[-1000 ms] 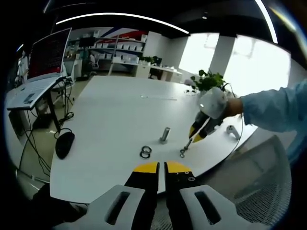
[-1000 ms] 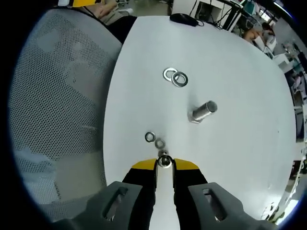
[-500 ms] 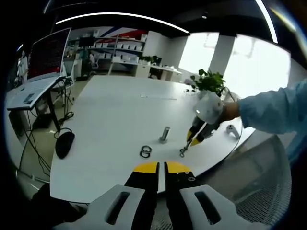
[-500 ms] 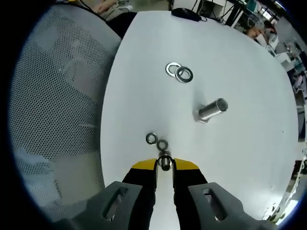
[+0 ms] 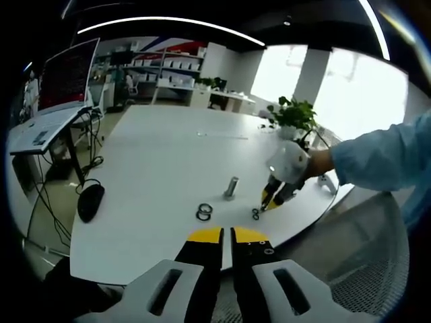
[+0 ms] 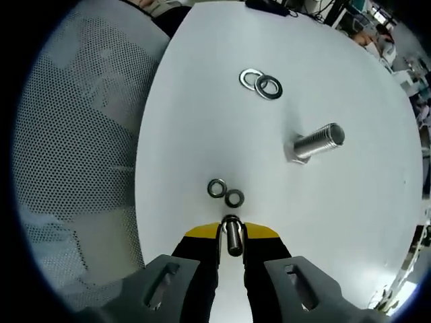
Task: Place the washer onto the threaded stud by aligning its center hole with the stud, sliding it down to the base, and recovering from edge contact or off-axis alignment until the washer reaches the visible bottom stop.
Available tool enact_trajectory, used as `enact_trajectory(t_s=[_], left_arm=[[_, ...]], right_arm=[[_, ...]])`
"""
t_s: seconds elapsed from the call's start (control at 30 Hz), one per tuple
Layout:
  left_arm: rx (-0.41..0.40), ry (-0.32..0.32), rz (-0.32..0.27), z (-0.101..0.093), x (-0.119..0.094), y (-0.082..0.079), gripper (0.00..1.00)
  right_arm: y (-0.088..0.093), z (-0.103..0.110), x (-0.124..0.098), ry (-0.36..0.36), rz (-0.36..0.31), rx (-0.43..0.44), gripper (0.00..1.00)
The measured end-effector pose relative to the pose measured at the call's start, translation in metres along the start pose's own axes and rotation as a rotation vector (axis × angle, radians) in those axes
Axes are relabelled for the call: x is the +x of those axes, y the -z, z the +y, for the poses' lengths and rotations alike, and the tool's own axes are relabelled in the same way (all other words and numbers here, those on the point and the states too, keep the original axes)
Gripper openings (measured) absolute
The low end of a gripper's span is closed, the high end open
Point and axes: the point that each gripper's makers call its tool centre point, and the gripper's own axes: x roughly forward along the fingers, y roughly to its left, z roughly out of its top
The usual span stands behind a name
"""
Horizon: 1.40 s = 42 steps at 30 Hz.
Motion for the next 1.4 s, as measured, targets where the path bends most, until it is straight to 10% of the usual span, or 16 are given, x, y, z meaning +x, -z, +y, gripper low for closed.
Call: enact_trajectory(t_s=[0.63, 1.4], left_arm=[[-0.001, -0.002, -0.002, 0.0, 0.0, 0.0, 0.02], [0.0, 0.0, -0.009, 0.0, 0.0, -0.001, 0.02]], right_arm=[[0.002, -0.002, -0.011, -0.011, -0.077, 0.012, 0.29], [0.012, -0.001, 0.002, 0.001, -0.028, 0.005, 0.19]])
